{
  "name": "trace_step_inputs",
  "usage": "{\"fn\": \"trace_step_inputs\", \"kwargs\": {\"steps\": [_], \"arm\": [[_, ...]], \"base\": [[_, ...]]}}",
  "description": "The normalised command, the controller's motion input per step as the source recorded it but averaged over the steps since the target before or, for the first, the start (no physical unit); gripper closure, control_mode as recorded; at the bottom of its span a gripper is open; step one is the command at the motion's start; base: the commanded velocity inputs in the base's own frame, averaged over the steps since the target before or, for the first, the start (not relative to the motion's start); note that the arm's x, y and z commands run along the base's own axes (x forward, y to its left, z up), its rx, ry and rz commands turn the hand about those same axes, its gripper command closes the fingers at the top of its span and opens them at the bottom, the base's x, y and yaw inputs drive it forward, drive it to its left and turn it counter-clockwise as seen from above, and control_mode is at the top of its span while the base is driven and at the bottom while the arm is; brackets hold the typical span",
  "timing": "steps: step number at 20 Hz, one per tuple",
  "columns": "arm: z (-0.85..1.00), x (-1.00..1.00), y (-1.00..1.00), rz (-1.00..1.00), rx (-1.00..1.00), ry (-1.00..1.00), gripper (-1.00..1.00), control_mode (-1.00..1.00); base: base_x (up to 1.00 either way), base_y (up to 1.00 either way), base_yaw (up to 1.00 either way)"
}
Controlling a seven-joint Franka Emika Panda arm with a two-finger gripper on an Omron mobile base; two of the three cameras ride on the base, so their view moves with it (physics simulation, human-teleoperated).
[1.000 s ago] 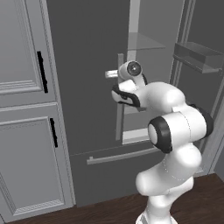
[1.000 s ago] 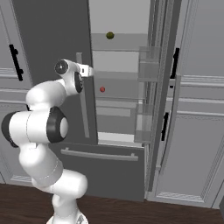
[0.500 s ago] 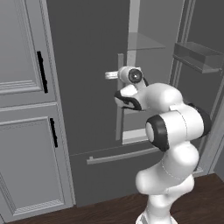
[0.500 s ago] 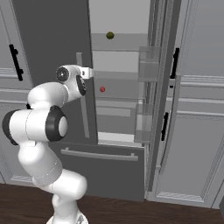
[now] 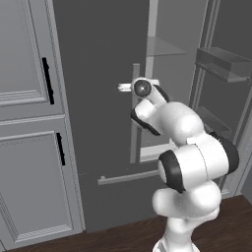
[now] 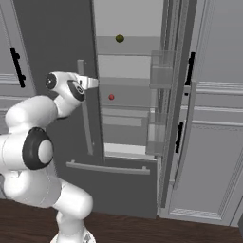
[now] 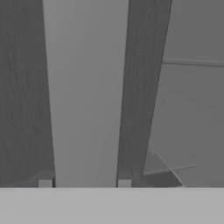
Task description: Take the strawberry from the fridge and place it on top of the pancake, located on the dining counter.
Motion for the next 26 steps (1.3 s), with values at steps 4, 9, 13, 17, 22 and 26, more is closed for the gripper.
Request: {"fn": "trace_step_inputs", "kwargs": {"steps": [4,9,13,17,22,26], "arm": [[-0.01,-0.73,0.44,-0.23,0.00,0.08,1.00,-1.00],[0.00,-0.76,0.38,-0.21,0.00,0.08,1.00,-1.00],[-0.13,-0.76,0.44,-0.12,0.00,0.13,1.00,-1.00],[-0.18,-0.67,0.56,-0.11,0.00,0.16,1.00,-1.00],[-0.09,-0.69,0.58,-0.06,0.00,0.05,1.00,-1.00],[-0.09,-0.50,0.53,-0.08,0.00,0.00,1.00,-1.00]], "base": [[0.00,0.00,0.00],[0.00,0.00,0.00],[0.00,0.00,0.00],[0.00,0.00,0.00],[0.00,0.00,0.00],[0.00,0.00,0.00]]}}
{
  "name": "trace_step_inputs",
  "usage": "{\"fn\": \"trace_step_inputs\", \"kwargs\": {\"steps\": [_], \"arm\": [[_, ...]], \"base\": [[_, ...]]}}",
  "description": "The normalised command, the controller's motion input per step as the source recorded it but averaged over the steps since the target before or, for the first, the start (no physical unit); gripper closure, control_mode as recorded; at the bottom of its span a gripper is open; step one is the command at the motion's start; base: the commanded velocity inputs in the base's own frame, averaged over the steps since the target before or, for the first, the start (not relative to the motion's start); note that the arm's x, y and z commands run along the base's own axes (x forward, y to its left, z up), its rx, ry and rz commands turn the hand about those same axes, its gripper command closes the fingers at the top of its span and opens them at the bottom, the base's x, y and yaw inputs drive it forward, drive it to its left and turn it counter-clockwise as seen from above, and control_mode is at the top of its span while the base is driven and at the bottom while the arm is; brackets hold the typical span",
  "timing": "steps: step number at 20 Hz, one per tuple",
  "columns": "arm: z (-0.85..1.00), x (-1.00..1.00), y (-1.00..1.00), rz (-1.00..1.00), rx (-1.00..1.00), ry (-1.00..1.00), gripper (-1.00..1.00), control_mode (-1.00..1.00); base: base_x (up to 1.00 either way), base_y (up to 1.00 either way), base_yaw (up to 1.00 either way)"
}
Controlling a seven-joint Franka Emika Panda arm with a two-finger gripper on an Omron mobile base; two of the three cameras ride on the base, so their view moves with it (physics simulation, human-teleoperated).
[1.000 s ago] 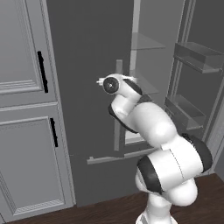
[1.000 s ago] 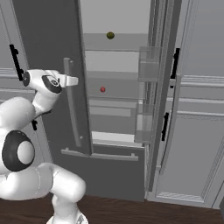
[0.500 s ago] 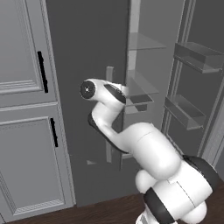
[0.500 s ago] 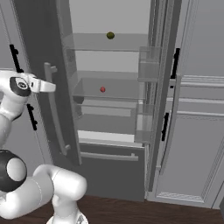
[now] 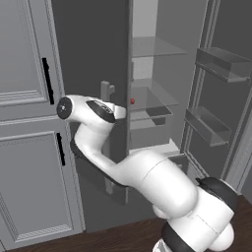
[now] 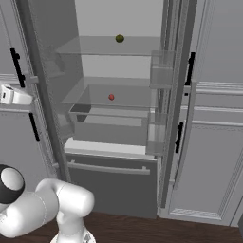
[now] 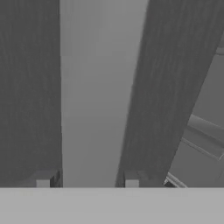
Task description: Take the strawberry from the fridge and place it on top of the pancake, located on the dining counter.
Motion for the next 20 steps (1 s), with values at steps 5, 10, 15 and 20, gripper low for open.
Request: {"fn": "trace_step_inputs", "kwargs": {"steps": [5,10,15,20], "arm": [[-0.02,-0.43,0.18,-0.10,0.00,0.00,-1.00,-1.00],[-0.20,-0.22,0.23,-0.03,0.00,-0.12,-1.00,-1.00],[-0.42,0.00,0.06,0.05,0.11,-0.03,-1.00,-1.00],[0.00,-0.09,0.17,0.10,0.15,0.06,-1.00,-1.00]], "base": [[0.00,0.00,0.00],[0.00,0.00,0.00],[0.00,0.00,0.00],[0.00,0.00,0.00]]}}
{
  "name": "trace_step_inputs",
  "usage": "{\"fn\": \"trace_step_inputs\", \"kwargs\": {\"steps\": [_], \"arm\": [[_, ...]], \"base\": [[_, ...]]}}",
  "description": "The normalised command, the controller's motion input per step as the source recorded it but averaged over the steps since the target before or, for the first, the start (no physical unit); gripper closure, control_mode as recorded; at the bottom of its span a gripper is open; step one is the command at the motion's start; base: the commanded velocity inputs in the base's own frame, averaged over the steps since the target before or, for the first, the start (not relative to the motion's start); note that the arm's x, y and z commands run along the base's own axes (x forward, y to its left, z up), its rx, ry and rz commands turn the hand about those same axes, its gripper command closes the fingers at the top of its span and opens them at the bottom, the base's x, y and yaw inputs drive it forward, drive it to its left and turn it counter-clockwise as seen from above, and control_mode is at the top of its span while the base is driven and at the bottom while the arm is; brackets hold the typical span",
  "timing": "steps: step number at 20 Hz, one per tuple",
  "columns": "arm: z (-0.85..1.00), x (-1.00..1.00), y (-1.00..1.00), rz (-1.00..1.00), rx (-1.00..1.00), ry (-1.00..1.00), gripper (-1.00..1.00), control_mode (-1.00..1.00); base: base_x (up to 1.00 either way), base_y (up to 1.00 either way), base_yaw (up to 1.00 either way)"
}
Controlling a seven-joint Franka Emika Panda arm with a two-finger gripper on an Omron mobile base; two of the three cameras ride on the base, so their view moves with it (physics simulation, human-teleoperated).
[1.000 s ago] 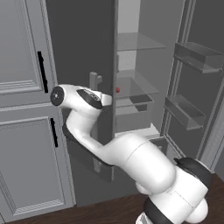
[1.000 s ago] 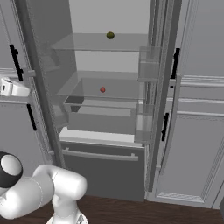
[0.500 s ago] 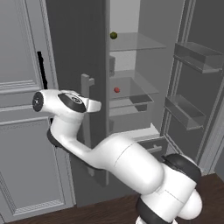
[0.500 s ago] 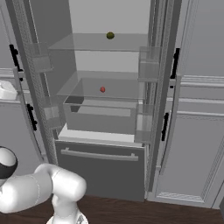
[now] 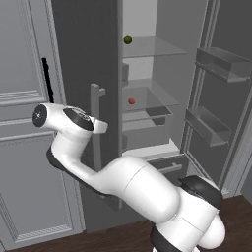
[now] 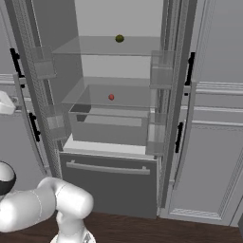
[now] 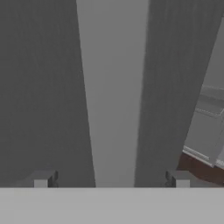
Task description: Take the strawberry from the fridge and place it on top of the pancake, located on the dining counter.
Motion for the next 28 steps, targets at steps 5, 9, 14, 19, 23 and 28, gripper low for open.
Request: {"fn": "trace_step_inputs", "kwargs": {"steps": [5,9,14,19,23,28], "arm": [[0.00,-0.29,0.01,0.19,0.10,0.02,-1.00,-1.00],[0.02,-0.91,-0.39,0.21,0.11,0.01,-1.00,-1.00],[0.00,-0.76,-0.98,0.30,0.25,0.00,-1.00,-1.00],[0.13,-0.35,-1.00,0.27,0.44,0.00,-1.00,-1.00],[0.04,-0.06,-1.00,0.16,0.60,0.14,-1.00,-1.00],[-0.10,0.44,-0.76,0.02,0.67,0.34,-1.00,-1.00]], "base": [[0.00,0.00,0.00],[0.00,0.00,0.00],[0.00,0.00,0.00],[0.00,0.00,0.00],[0.00,0.00,0.00],[0.00,0.00,0.00]]}}
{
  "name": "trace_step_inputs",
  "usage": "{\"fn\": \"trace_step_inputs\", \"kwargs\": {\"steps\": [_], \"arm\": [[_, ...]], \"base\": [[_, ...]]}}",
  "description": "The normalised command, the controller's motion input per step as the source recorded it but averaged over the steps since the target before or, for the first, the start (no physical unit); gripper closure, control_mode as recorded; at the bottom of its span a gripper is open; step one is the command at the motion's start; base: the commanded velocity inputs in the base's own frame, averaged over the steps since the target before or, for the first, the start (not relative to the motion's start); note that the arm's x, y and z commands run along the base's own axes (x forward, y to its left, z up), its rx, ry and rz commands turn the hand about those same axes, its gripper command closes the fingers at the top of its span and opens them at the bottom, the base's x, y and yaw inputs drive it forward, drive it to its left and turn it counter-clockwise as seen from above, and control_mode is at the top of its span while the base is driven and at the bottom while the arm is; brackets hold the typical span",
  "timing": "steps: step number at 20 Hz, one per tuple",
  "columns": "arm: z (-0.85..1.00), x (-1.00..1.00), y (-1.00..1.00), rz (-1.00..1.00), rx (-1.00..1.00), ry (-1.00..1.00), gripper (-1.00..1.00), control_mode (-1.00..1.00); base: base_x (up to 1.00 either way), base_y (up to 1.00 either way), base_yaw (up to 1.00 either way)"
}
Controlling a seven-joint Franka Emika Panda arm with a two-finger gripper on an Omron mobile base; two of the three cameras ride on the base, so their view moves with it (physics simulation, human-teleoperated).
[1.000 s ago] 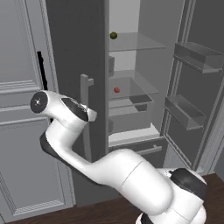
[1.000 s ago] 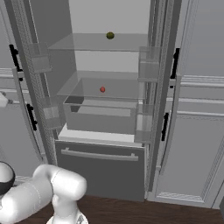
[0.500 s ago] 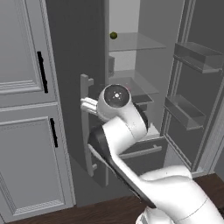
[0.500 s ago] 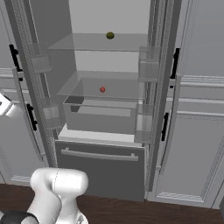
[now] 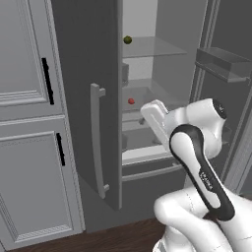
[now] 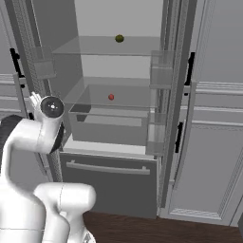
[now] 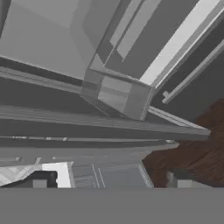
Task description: Take the strawberry from the fridge and place it on top of the pancake, located on the dining counter.
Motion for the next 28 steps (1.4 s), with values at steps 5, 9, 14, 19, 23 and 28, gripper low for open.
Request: {"fn": "trace_step_inputs", "kwargs": {"steps": [5,9,14,19,23,28], "arm": [[-0.01,0.58,-0.29,0.00,0.50,0.29,-1.00,-1.00],[0.10,0.65,0.00,0.02,0.31,0.29,-1.00,-1.00],[0.01,0.47,0.21,0.09,0.23,0.18,-1.00,-1.00],[0.00,0.22,0.51,0.12,0.20,0.12,-1.00,-1.00],[0.00,0.00,0.75,0.18,0.11,0.17,-1.00,-1.00],[-0.04,-0.03,0.99,0.14,-0.01,0.09,-1.00,-1.00]], "base": [[0.00,0.00,0.00],[0.00,0.00,0.00],[0.00,0.00,0.00],[0.00,0.00,0.00],[0.00,0.00,0.00],[0.00,0.00,0.00]]}}
